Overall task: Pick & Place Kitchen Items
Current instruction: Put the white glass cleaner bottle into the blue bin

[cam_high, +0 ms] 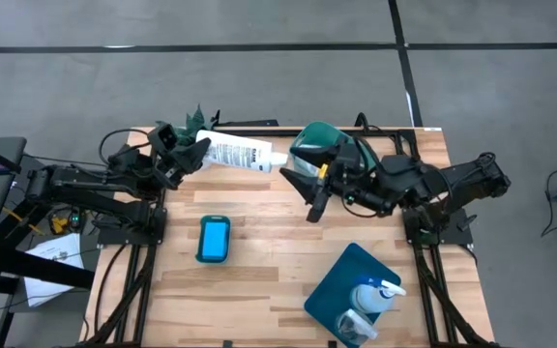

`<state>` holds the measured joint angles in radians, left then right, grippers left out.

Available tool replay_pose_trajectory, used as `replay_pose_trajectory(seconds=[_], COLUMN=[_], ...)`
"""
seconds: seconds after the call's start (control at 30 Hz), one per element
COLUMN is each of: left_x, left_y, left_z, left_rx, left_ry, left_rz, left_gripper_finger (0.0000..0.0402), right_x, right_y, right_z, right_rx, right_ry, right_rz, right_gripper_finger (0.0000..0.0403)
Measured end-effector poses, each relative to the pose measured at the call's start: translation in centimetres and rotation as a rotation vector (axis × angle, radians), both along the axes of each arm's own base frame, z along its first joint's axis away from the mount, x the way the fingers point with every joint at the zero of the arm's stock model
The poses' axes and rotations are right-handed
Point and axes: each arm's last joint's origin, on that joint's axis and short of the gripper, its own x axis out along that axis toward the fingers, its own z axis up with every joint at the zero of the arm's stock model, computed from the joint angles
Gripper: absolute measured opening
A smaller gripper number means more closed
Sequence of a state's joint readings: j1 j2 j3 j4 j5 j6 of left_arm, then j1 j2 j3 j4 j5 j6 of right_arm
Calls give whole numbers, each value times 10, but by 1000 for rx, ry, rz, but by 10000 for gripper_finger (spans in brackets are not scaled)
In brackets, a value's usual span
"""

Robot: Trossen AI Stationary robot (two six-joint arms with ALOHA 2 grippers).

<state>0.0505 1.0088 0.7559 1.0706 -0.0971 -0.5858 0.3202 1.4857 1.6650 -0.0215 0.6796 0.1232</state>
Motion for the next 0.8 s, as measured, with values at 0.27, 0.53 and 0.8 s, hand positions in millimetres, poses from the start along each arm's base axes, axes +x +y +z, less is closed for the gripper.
replay_pose_trajectory(seconds=[0.27, 0.53, 0.8], left_x=[0, 0, 0], left_y=[0, 0, -2], left_z=[0, 0, 0], left_rx=[0, -2, -4], left_ry=[0, 0, 0], left_rz=[0, 0, -9], left_gripper_finger=[125, 125, 125], right_x=[2, 8, 9], right_y=[-7, -13, -18], right_z=[-1, -4, -5], right_rx=[3, 22, 25], right_ry=[7, 12, 14], right_rz=[-2, 32, 45], right_gripper_finger=[249, 249, 249])
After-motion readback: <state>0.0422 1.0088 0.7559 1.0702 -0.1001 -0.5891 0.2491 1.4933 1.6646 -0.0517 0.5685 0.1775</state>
